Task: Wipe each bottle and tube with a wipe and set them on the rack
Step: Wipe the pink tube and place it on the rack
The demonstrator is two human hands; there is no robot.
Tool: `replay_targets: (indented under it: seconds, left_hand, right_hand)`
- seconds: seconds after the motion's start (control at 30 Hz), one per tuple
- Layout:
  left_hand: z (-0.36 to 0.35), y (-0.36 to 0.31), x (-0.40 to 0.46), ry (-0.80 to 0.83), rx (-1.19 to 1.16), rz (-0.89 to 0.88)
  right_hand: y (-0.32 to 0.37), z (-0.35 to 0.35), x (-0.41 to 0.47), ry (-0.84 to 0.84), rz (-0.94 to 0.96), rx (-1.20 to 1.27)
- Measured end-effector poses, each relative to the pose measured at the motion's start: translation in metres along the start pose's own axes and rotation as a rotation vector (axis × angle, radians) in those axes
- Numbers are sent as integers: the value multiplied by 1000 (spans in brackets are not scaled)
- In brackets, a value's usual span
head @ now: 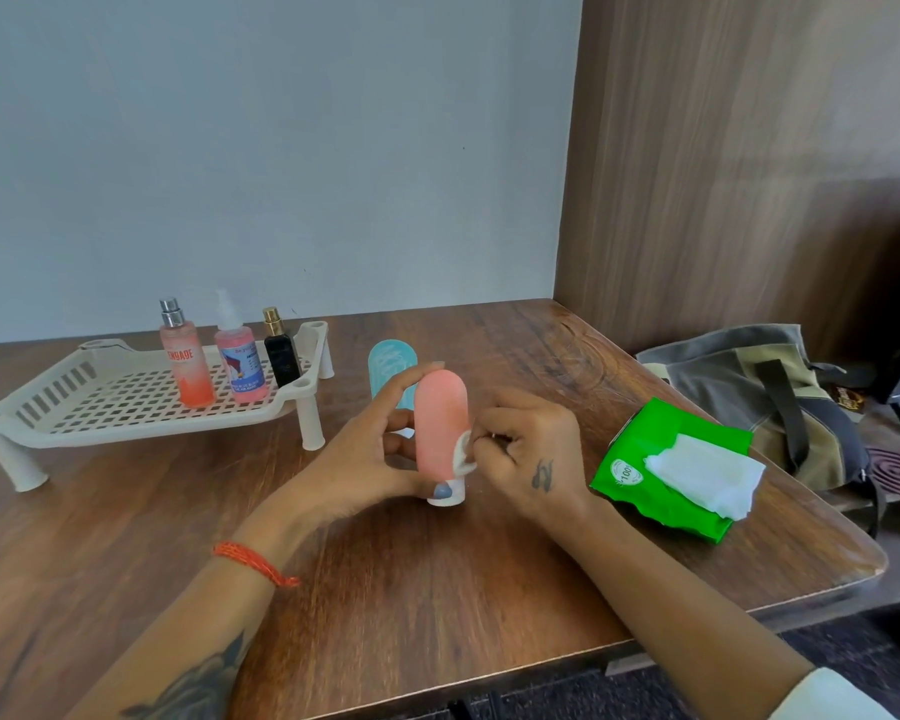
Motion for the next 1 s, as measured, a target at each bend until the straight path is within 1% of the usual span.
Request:
replay_targets:
  seconds: [0.1,0.17,0.2,0.3,0.43,0.6,0.7,0.73,0.77,0.83,0.87,0.9,1.0]
  left_hand:
    - [0,0,0,7,5,-4]
    - [0,-1,0,16,7,-12]
    - [0,-1,0,18,15,-12]
    - [0,-1,0,17,6,-13]
    - [0,0,0,15,-23,-2]
    - [0,0,0,14,-22,-7]
    - [0,-1,0,8,-23,0]
    - [0,-1,0,4,-23,1]
    - [0,-1,0,1,-25,1]
    - [1,-1,0,-2,-33,0]
    - [0,-1,0,-2,-35,-1]
    - [1,-1,0,-2,-36,-5]
    - [1,0,0,-1,-43,-17]
  right_hand:
    - [-7,2,3,-157,-120,1]
    - [-9,1,5,-223,-141,39]
    - [-9,-1,5,-215,-133,39]
    - [-10,-7,4,-106,-101,31]
    - [-9,-5,3,-31,-131,94]
    - [-5,-5,1,182,-175,79]
    - [-11,-7,0,318,-270,47]
    - [-12,-8,0,331,-308,35]
    - [-14,-7,0,298,-329,27]
    - [-13,-3,2,162,-306,34]
    - [-12,-2,2,122,-276,64]
    - [-10,-2,2,125,-238,101]
    - [-4,-4,1,240,-134,132]
Point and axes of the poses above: each hand's wrist, its own x-axis towards the middle knuckle, its own z-axis out of the back of the hand, y = z × x, the point moved 3 cm from there along x, towards the middle knuckle, and after that the axes turned 3 degrees about -y, right-handed, at the moved point
